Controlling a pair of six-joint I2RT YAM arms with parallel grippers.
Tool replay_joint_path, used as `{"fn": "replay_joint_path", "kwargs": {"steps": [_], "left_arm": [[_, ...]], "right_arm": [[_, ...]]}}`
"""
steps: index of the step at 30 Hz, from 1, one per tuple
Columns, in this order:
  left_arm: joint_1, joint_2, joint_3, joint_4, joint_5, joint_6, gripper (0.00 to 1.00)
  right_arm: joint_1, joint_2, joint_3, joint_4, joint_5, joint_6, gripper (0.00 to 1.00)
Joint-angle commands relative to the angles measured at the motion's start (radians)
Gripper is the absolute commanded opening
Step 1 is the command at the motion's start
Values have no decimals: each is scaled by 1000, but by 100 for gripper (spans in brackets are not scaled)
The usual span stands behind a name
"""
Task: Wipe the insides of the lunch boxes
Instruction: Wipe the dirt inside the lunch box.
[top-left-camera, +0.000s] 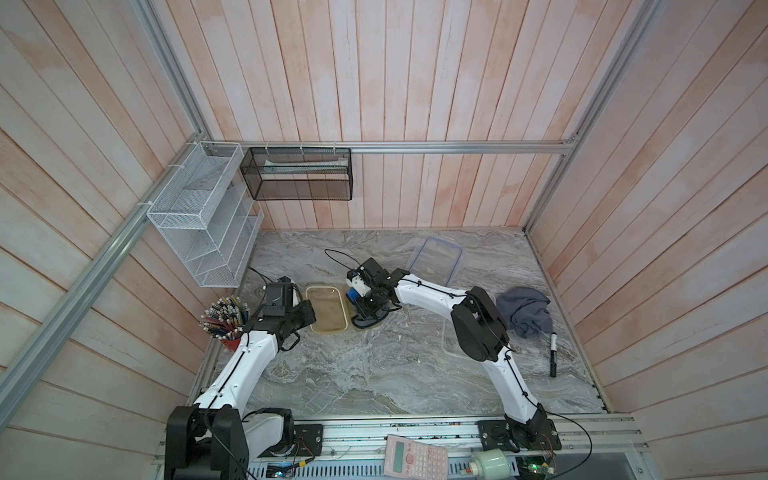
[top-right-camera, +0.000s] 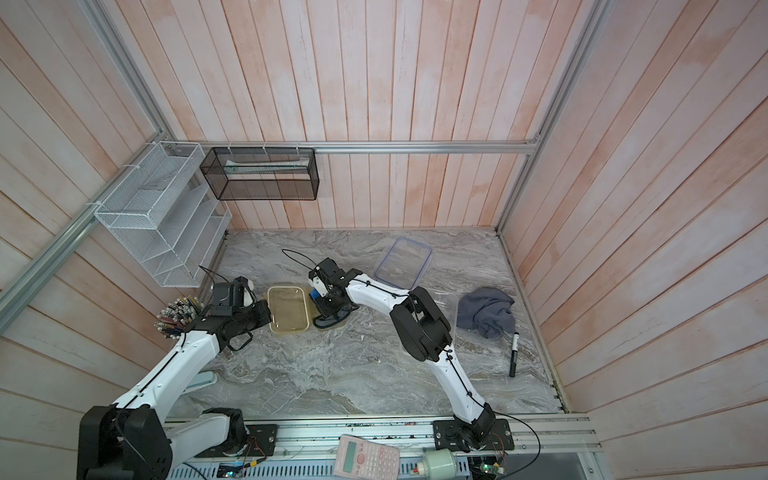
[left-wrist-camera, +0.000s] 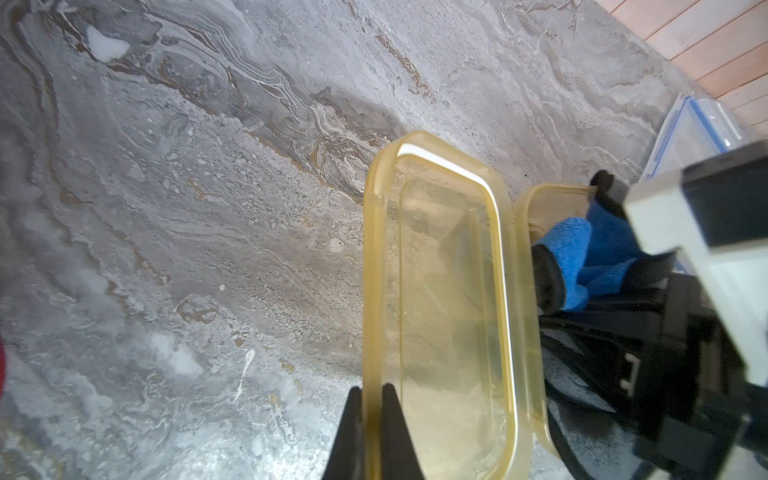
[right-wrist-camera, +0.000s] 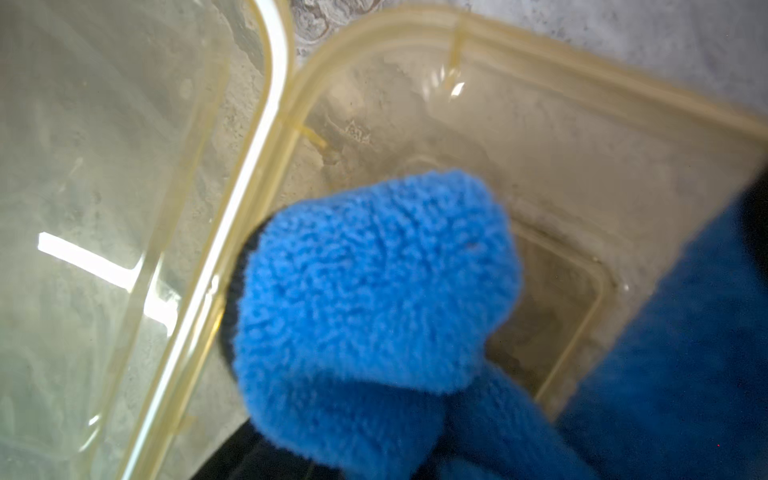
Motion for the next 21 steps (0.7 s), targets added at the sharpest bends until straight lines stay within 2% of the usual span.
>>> {"fn": "replay_joint_path", "kwargs": {"steps": [1,4,11,15,21], "left_arm": [[7,3,45,-21,-60,59,2],[7,9,44,-35,-64,72,2],[8,21,49,-51,-63,93,2],[10,36,56,-57,-59,97,2],[8,52,65,-67,-51,111,2]], "right_arm": [[-35,-133,-94,91,-39,48,0],[-51,-221,-163,175,-47,86,0],[-71,-332,-205,190,12,81,0],[-56,-362,-202,193,46,64,0],[7,-339,-145,169,187,33,0]]}}
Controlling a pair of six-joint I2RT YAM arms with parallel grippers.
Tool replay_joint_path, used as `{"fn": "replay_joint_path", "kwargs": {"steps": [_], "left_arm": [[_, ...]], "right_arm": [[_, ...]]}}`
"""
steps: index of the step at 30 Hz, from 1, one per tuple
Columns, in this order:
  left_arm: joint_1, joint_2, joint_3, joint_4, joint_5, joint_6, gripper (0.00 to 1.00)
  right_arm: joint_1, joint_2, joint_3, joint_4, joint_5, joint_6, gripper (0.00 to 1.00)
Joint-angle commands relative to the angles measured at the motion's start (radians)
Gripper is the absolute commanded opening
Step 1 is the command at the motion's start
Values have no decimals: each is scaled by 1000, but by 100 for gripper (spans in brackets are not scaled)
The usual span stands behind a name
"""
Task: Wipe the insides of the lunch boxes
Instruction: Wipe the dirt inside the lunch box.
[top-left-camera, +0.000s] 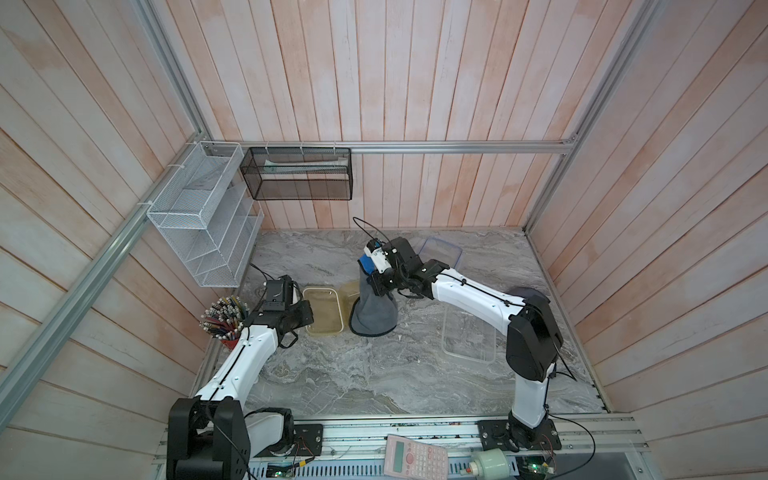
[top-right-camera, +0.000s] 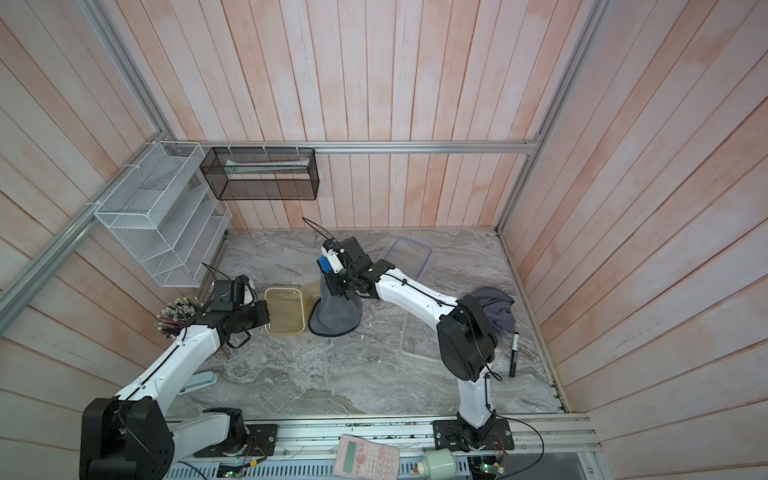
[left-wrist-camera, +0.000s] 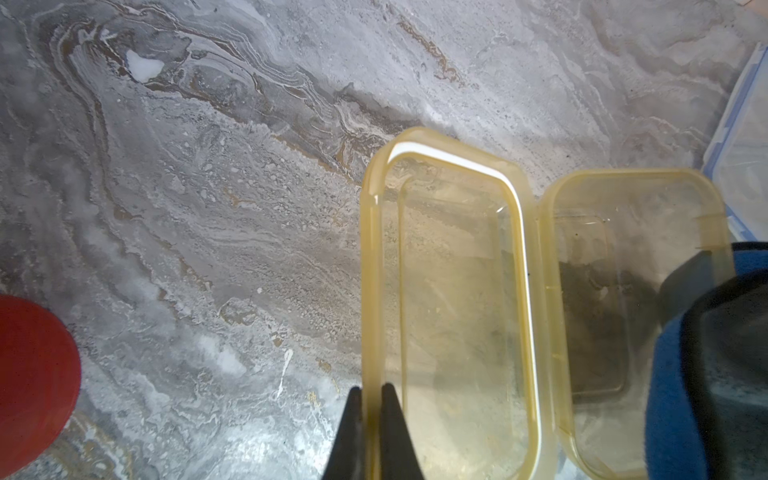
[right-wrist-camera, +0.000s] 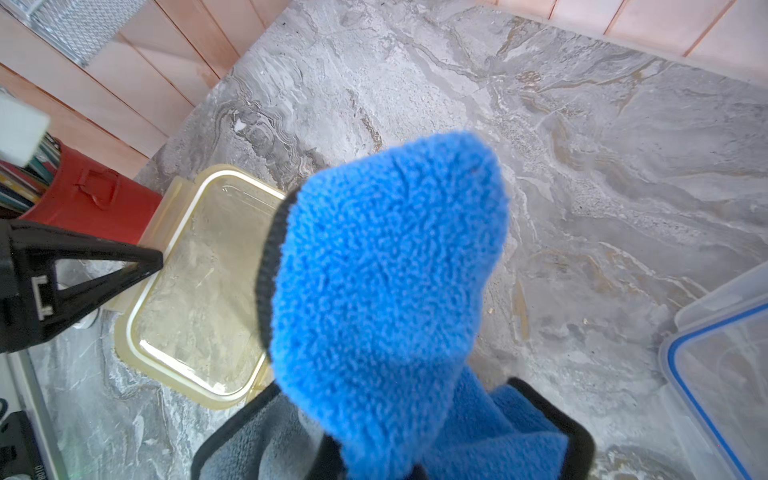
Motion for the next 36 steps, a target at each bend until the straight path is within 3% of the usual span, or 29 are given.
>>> {"fn": "replay_joint_path", "kwargs": {"steps": [1,9,17,23,28,36], "left_arm": [[1,11,32,-18,-1,27,2],[2,22,21,-21,-11,41,2],[1,44,19,-5,-6,38,2],[1,42,24,-7,-1,37,1],[4,19,23,-13,-12,29,1],[12,-30,41,-1,17,0,2]], "right_arm": [[45,11,58,-9,110,-24,0],[88,-59,124,36,171,-14,0],[96,-162,-25,286,140,-19,0],[89,-28,3,386,89,-72,0],[97,128,128,215,48,-140,0],[93,196,1,151,166,-208,0]]}}
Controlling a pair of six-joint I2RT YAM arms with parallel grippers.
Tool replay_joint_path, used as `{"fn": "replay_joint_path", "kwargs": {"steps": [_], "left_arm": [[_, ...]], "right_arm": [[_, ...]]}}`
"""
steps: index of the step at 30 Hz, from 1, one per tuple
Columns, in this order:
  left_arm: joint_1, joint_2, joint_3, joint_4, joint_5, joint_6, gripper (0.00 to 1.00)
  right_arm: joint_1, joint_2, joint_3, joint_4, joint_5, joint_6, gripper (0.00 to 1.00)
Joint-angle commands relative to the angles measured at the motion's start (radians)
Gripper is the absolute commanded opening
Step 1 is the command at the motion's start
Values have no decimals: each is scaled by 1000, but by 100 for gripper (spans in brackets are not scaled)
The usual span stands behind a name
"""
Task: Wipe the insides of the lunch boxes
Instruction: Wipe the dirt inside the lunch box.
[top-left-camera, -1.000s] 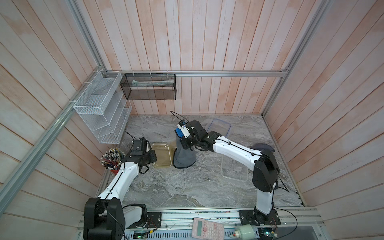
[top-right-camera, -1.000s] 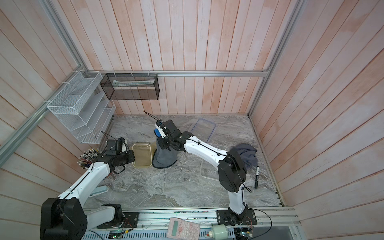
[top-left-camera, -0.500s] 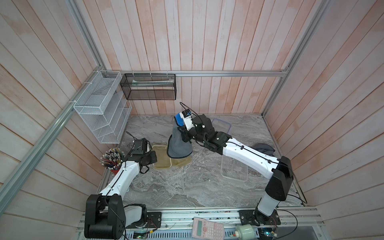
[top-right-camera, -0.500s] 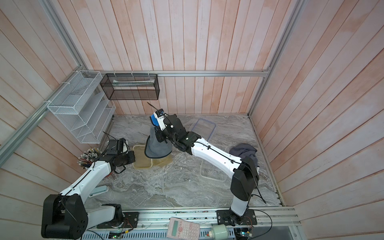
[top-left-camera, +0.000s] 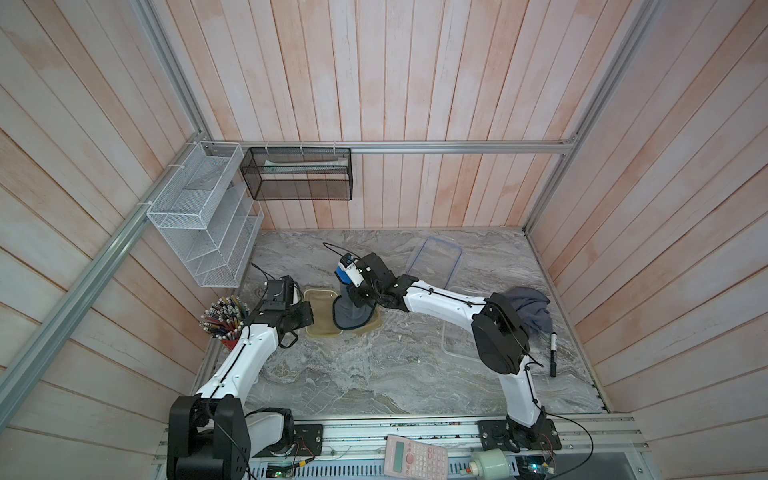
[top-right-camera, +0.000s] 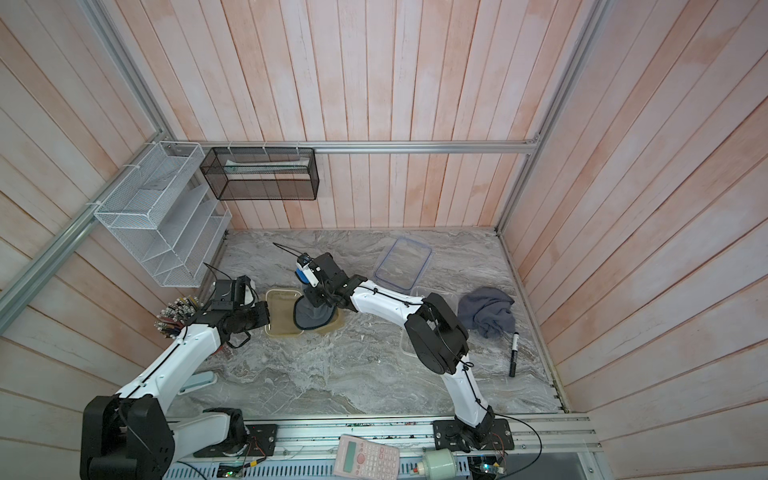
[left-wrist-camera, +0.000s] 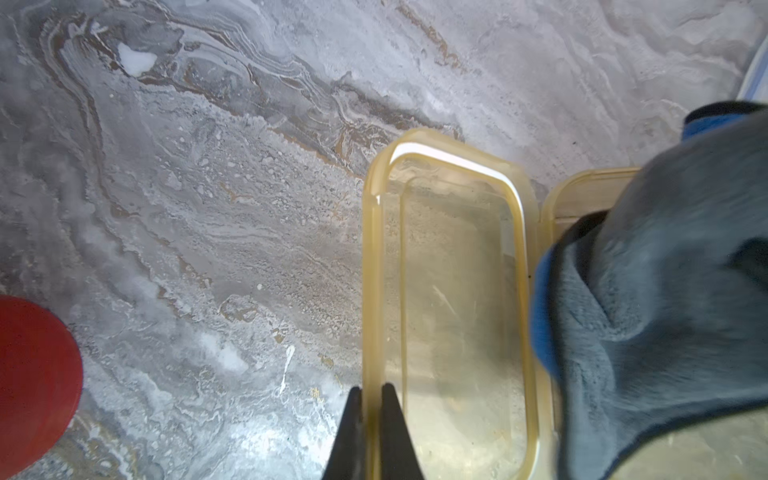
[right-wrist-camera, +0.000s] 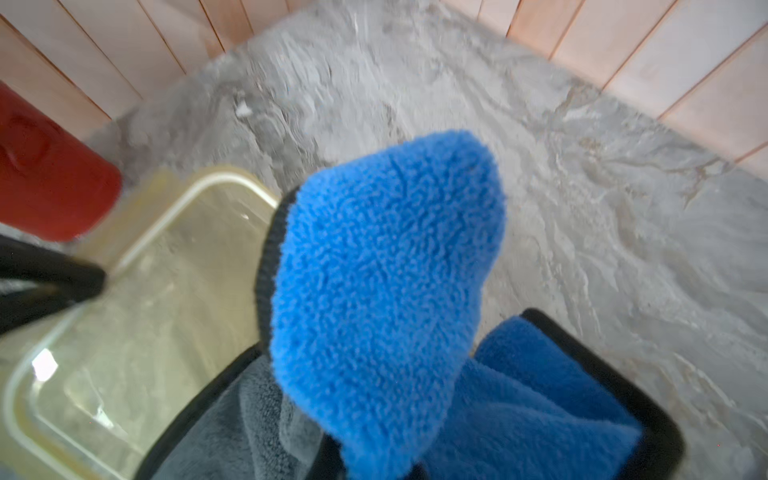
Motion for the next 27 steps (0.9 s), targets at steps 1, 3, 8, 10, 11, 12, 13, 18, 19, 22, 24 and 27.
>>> {"fn": "replay_joint_path", "kwargs": {"steps": [1,3,8,10,11,12,13,18,19,22,24,27], "left_arm": [[14,-31,42,14,22,-23,2],[19,-41,51,19,30,-31,2],[26,-60,55,49,43,-52,2],[30,-59,50,66,58,-62,1],[31,-56,45,75,66,-68,2],[33,-55,42,85,74,-76,1],[36,-56,35,101,83,-85,2],[41,-60,27,139,96,-101,2],[41,-61,27,142,98,-99,2],[39,-69,25,143,103,-93,2],[39,-74,18,140,102,-89,2],[39,-84,4,130,104,-84,2]], "right_arm": [[0,24,-25,-56,68,-52,0],[-3,59,-3,-116,113,-60,0],[-14,151,67,-257,155,-77,0],[-14,182,96,-319,104,-71,0],[-12,192,108,-347,66,-72,0],[-8,198,114,-369,31,-72,0],[-4,199,114,-386,-8,-73,0],[22,190,95,-430,-218,-82,0],[25,187,94,-433,-272,-79,0],[28,186,103,-428,-476,-67,0],[28,194,123,-422,-573,-47,0],[22,195,158,-401,-694,-31,0]]}}
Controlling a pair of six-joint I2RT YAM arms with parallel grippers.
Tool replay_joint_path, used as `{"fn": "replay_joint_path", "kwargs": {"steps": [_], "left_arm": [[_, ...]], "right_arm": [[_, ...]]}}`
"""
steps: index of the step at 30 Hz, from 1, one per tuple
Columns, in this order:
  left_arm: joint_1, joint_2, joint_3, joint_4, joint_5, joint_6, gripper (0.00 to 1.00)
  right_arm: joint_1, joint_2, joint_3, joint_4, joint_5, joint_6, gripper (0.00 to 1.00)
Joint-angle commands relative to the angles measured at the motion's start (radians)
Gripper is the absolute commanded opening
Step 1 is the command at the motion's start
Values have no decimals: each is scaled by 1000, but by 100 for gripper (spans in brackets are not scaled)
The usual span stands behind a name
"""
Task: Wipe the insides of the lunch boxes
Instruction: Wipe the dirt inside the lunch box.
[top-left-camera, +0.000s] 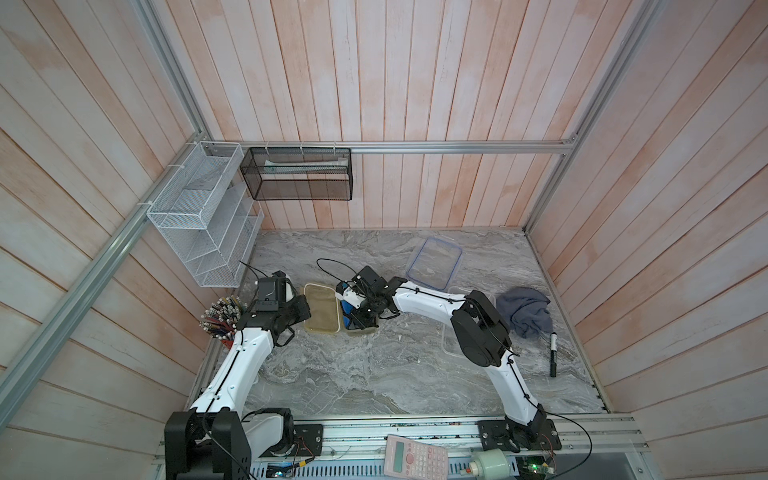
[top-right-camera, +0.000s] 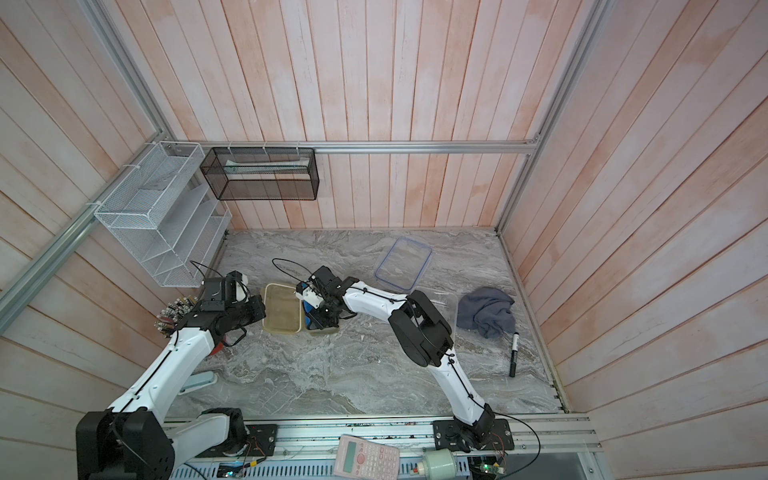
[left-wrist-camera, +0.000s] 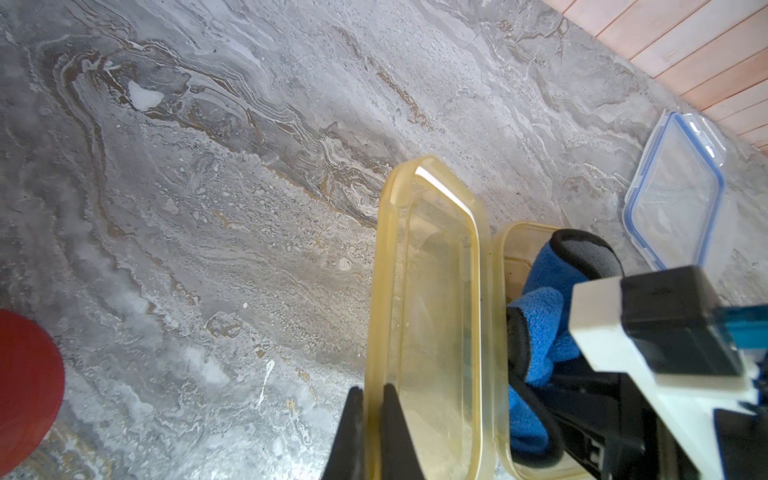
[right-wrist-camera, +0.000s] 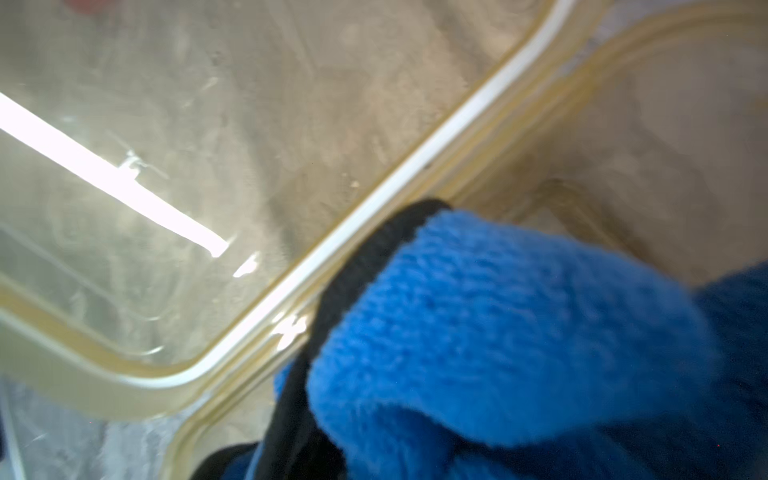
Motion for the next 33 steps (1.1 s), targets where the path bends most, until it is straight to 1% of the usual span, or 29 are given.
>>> {"fn": "replay_joint_path", "kwargs": {"steps": [1,4,8,10,12,13,18,20,23,25,27,30,31,33], "left_arm": [[1,-35,-12,102,26,-23,2],[-1,-52,-22,86,16,-11,2],[1,-58,-27,60,5,8,2],[0,-57,-25,50,-2,15,2],[0,-55,-23,41,-13,19,1],[0,-52,-21,37,-15,21,2],[0,-47,-4,17,-28,33,2],[0,-52,-6,10,-30,38,1],[0,-50,-6,-1,-18,47,2],[-2,-45,-3,-10,-15,50,2],[-4,-41,-3,-10,-1,47,2],[-16,-39,-8,-2,9,41,2],[-21,-38,-10,1,9,42,2],[-27,-32,-13,8,13,40,2]], "right_arm": [[23,36,37,-60,-325,32,0],[-6,32,42,-1,-391,80,0],[-53,38,27,67,-356,158,0],[-60,48,47,49,-231,178,0],[-57,63,94,-18,-66,159,0],[-57,74,121,-51,-10,140,0],[-66,115,231,-169,160,60,0],[-70,136,280,-200,265,43,0],[-72,176,354,-224,408,27,0],[-71,205,401,-224,460,30,0],[-69,226,436,-206,472,42,0],[-64,240,468,-160,449,79,0],[-61,236,469,-137,412,96,0],[-51,224,455,-79,298,120,0]]}}
